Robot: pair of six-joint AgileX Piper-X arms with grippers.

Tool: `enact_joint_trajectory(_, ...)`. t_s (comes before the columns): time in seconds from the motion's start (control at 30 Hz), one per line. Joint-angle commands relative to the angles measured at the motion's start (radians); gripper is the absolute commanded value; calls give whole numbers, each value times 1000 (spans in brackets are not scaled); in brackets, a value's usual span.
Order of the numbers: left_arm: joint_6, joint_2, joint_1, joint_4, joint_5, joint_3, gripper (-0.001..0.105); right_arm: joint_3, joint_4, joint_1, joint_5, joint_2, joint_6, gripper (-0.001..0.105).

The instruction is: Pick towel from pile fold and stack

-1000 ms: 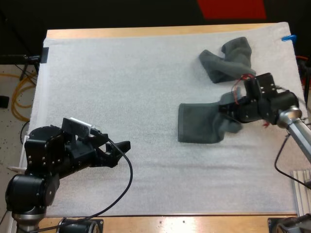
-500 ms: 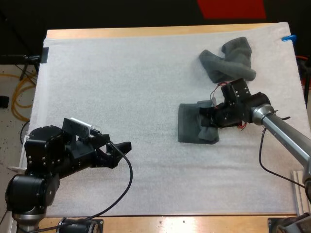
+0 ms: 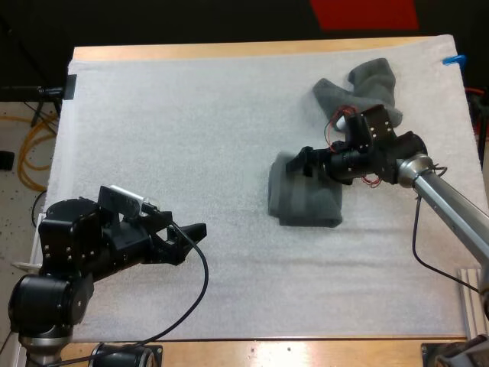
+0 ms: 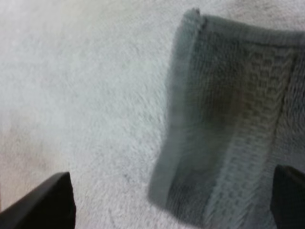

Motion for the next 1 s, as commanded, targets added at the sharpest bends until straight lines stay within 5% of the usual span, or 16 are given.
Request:
enact_joint_trajectory(0.0, -4, 2, -4, -2, 11, -2, 75, -10, 1, 12, -15, -18, -13, 81)
enact_joint_trajectory(0.43, -4, 2, -4, -2, 11, -2, 75, 36, -84, 128, 9, 7, 32, 81)
enact_joint_trajectory(0.7, 1, 2, -4, -2, 11, -2, 75, 36, -119, 149, -106, 122, 86, 81)
enact_joint_trajectory(0.97, 3, 2, -4, -3, 11, -2, 75, 36, -113, 154, -116, 122, 85, 77)
